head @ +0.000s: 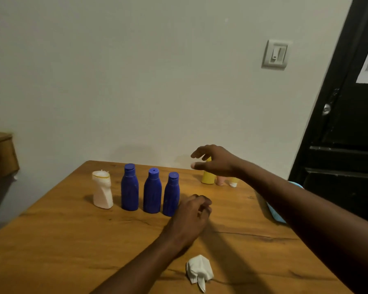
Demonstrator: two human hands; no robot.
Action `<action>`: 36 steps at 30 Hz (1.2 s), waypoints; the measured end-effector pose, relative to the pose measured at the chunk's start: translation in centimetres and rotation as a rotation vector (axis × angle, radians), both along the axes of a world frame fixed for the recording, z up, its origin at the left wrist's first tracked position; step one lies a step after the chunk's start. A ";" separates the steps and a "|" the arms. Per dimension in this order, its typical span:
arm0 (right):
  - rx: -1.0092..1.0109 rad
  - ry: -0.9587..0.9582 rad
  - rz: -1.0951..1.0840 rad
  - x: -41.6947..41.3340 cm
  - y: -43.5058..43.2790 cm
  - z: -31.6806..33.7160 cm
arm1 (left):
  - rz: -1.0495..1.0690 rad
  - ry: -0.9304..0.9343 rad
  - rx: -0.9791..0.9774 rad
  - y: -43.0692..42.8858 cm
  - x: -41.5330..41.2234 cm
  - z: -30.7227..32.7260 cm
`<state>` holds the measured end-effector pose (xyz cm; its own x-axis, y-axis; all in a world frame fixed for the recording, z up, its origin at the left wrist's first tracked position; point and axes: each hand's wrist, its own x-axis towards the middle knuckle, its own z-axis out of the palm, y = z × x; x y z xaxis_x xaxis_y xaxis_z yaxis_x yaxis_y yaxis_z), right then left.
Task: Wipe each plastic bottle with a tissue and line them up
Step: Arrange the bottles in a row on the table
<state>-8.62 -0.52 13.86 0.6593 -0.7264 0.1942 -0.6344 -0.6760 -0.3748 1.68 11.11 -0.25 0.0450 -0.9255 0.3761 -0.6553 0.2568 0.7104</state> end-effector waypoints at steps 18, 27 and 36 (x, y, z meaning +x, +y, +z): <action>-0.021 -0.112 -0.040 5.8 4.9 -6.1 | 0.184 0.092 -0.042 2.2 4.9 -1.2; -0.021 -0.088 0.032 5.0 3.6 -6.2 | 0.122 0.231 0.011 -0.2 5.5 -1.1; -0.048 -0.072 0.004 3.9 0.1 -5.5 | 0.064 0.393 0.124 -4.5 5.0 -1.7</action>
<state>-4.75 -0.38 8.39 0.6453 -0.7124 0.2759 -0.6043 -0.6969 -0.3861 6.64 6.57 -1.95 0.2220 -0.9534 0.2042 -0.3396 0.1208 0.9328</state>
